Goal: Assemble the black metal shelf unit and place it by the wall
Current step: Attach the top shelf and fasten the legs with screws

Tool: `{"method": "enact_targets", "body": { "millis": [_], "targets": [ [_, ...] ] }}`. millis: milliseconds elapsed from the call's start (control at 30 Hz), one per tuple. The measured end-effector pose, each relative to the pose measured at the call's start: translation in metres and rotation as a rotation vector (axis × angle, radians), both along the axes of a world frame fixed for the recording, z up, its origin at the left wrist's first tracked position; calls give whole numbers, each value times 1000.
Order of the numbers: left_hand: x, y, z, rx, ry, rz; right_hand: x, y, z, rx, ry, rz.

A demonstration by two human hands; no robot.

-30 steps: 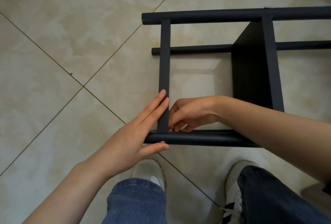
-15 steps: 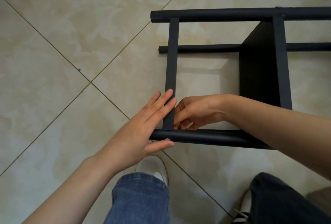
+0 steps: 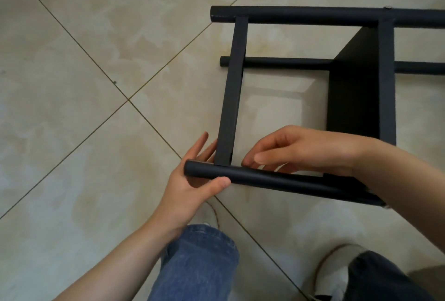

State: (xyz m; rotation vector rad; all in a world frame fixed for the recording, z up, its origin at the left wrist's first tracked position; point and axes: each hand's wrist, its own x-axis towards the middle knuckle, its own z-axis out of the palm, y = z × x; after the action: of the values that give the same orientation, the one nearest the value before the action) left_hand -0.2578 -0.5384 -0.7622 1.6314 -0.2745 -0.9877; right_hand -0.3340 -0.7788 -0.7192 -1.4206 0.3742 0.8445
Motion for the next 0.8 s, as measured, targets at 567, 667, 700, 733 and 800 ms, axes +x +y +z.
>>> {"method": "enact_targets", "body": {
  "millis": [567, 667, 700, 733, 800],
  "targets": [
    [-13, -26, 35, -69, 49, -15, -76, 9, 58, -790, -285, -3],
    [-11, -36, 63, -59, -24, -56, -85, 6, 77, -881, -318, -45],
    [-10, -40, 74, -52, -46, -64, -85, 4, 84, -901, -325, -48],
    [-8, -45, 86, -45, -67, -73, -85, 2, 93, -923, -330, -47],
    [-2, -55, 111, -34, -113, -100, -83, -4, 111, -978, -341, -44]
  ]
}}
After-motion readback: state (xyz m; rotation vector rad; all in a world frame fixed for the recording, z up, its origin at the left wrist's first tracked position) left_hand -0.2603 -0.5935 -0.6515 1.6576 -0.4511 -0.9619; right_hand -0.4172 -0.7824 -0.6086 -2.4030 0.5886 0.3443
